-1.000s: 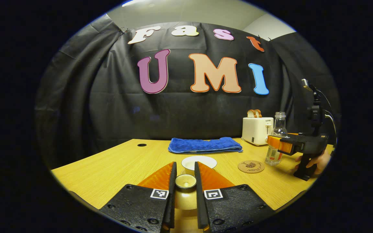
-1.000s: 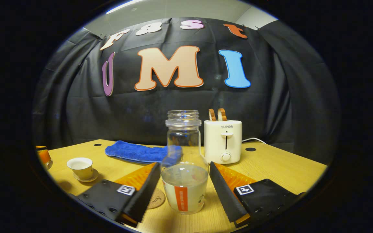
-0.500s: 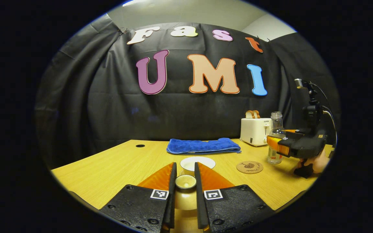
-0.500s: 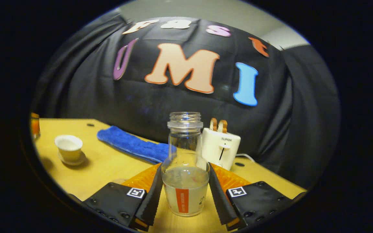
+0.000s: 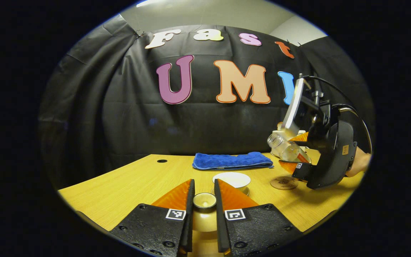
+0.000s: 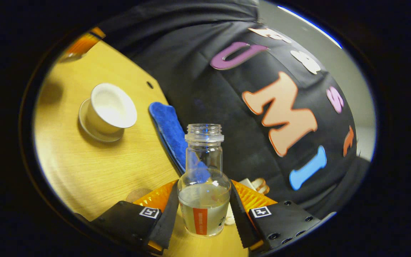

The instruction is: Open the teacup lid with one hand, grasp the water bottle and pour water into the teacup with the other hand; after pouring, place the water bottle on the coaster and then close the teacup lid.

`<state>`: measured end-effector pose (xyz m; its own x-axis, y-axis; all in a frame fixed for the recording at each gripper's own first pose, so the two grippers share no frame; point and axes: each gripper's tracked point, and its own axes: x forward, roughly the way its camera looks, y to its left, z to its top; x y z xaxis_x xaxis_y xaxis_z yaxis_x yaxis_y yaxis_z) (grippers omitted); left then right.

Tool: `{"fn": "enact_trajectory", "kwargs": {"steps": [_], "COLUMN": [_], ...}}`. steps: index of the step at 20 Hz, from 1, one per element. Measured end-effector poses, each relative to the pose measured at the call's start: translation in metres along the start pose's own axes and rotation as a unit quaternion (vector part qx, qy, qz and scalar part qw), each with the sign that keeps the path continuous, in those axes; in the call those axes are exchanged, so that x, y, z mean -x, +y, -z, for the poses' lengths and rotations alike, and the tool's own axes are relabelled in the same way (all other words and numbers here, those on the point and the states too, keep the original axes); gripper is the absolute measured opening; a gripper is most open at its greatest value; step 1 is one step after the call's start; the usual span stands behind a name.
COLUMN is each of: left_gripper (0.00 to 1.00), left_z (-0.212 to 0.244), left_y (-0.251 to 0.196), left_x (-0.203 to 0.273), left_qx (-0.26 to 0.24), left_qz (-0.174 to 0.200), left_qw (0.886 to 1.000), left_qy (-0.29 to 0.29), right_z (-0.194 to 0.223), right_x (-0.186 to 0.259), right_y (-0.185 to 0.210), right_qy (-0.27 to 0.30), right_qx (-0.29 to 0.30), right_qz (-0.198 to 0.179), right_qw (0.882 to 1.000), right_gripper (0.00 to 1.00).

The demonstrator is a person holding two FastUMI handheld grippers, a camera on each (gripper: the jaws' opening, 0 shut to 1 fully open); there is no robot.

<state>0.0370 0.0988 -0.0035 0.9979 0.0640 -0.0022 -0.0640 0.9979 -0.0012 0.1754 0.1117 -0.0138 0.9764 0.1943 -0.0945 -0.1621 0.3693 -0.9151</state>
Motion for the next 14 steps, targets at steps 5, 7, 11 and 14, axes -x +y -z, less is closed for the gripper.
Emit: {"fn": "enact_trajectory", "kwargs": {"steps": [5,7,11,14], "left_gripper": [0.25,0.25,0.25,0.25], "left_z": [0.001,0.001,0.001,0.001], "left_y": [0.013,0.022,0.026,0.027], "left_x": [-0.001,-0.001,0.001,0.0], "left_qx": [0.0,0.001,0.0,0.001], "left_qz": [0.007,0.002,-0.002,-0.001], "left_qw": [1.0,1.0,1.0,1.0], "left_qy": [0.0,0.0,0.002,0.003], "right_z": [-0.03,-0.025,-0.027,-0.03], "right_x": [0.032,0.026,0.025,0.029], "right_y": [0.021,0.021,0.02,0.02], "right_qy": [-0.032,-0.035,-0.038,-0.042], "right_qx": [0.108,0.141,0.21,0.256], "right_qz": [-0.04,-0.043,-0.044,-0.041], "right_qw": [0.993,0.989,0.976,0.965], "right_gripper": [0.77,0.77,0.76,0.76]}}
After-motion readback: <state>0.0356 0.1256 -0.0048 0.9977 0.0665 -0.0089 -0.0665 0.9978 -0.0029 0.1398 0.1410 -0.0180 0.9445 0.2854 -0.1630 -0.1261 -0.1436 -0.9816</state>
